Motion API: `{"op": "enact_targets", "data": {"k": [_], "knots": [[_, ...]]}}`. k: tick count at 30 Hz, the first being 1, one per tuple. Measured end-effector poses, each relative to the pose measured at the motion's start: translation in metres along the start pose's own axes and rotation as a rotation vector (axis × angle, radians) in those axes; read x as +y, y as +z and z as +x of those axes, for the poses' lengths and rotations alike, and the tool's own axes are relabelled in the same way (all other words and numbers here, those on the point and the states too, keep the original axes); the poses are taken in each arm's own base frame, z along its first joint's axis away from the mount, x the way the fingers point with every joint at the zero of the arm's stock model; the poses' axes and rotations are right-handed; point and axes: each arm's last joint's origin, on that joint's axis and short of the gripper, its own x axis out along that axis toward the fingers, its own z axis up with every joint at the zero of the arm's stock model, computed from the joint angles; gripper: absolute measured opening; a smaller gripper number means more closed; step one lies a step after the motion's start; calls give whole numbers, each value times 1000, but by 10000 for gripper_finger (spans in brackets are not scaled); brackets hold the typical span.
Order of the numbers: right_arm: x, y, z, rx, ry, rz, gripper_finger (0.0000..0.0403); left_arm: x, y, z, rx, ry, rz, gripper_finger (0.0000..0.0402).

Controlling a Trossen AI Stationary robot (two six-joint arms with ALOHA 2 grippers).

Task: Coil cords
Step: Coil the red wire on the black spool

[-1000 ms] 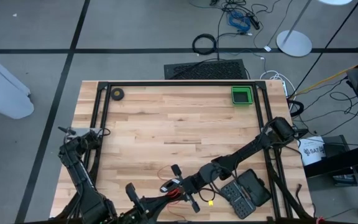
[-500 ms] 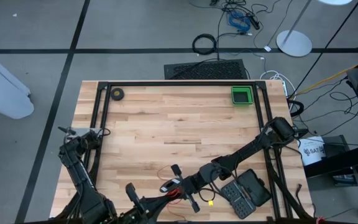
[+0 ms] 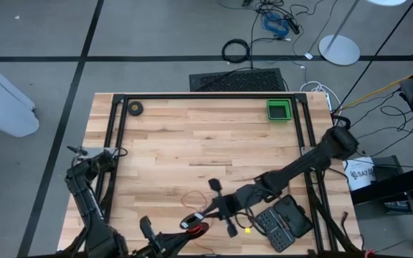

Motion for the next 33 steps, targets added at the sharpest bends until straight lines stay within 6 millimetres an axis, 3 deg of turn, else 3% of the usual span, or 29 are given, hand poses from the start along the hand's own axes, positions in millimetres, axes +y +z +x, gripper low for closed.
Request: {"op": "enact_targets", "data": {"k": [7,13,16,25,33], "knots": [[23,23,-46,94,-108,-64,0,-2,0,-7,-12,-32,0,8],[41,36,-78,98,-199,-103,0,-6,3,-11,-64,-316,-99,8],[51,42,-89,72,-198,-120,0,-3,3,-10,-54,-350,-126,8],[72,51,-108,21,-143,-158,0,9,-15,-1,83,-370,-126,8],[80,65,-107,-22,-128,-185,0,5,-31,26,245,-633,-144,8]]}}
